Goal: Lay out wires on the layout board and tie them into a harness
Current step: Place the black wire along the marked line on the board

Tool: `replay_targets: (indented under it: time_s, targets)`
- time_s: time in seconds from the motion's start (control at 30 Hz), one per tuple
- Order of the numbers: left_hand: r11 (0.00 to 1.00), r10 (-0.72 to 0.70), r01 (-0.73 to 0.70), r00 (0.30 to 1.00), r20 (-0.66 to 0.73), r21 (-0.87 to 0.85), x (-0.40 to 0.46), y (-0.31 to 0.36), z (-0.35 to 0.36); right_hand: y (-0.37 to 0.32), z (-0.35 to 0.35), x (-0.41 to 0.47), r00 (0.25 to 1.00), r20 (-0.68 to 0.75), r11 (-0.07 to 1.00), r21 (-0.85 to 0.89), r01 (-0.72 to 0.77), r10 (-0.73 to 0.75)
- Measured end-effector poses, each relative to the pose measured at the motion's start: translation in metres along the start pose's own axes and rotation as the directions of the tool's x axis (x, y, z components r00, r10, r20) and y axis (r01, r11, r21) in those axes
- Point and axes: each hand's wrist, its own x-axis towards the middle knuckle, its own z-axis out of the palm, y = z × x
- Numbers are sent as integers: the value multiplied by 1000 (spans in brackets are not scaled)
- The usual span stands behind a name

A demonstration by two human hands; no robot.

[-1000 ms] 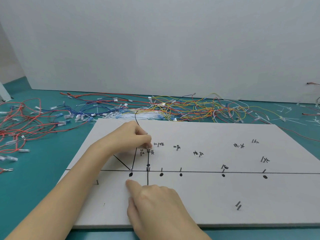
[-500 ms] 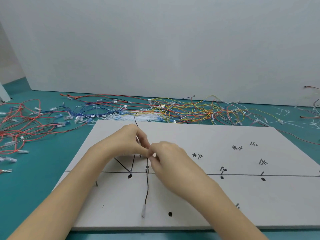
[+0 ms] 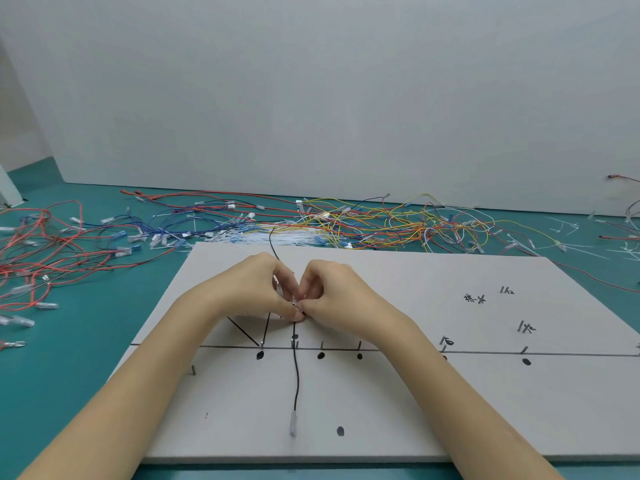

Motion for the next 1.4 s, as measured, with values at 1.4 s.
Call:
replay_targets:
  time_s: [1.4]
  targets:
    - [949,-204,300,824,-529,101,77,-115,-64,10,17,-3,990,-67,991,-60,120,-124]
